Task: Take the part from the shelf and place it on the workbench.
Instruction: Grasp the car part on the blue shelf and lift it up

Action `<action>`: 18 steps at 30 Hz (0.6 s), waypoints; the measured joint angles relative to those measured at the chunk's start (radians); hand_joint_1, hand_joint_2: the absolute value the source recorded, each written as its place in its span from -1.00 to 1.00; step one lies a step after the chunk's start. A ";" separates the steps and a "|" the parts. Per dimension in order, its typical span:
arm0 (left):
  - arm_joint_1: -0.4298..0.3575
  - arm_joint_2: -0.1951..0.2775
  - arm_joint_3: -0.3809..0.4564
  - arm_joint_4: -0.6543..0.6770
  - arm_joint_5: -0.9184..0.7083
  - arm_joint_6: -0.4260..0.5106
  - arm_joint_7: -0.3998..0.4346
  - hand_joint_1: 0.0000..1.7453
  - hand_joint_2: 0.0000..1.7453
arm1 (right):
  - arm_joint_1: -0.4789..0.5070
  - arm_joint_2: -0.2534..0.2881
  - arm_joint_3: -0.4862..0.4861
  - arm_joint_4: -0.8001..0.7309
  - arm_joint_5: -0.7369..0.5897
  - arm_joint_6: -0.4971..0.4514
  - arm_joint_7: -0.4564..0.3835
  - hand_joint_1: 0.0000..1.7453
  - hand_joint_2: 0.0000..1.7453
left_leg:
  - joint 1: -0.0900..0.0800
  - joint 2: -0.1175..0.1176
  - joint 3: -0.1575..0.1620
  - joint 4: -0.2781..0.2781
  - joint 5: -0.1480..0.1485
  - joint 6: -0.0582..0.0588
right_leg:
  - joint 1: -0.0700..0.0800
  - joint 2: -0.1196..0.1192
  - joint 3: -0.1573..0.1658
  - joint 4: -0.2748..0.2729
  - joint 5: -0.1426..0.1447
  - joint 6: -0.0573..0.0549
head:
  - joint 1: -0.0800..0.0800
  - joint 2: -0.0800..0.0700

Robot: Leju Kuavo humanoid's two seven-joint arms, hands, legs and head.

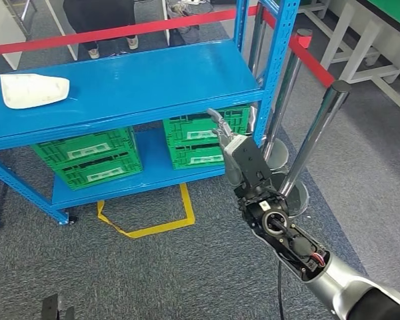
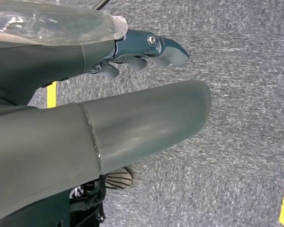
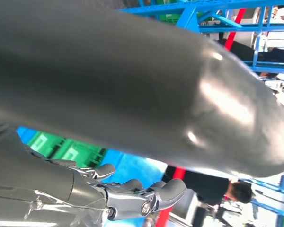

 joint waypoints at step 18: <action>-0.011 -0.001 -0.005 0.000 -0.008 -0.043 -0.009 -1.00 -1.00 | -0.061 -0.001 -0.021 -0.048 0.051 0.050 0.028 -1.00 -1.00 | 0.000 0.000 0.000 0.000 0.000 0.000 | 0.000 0.000 0.000 0.000 0.000 0.000 | 0.000 0.000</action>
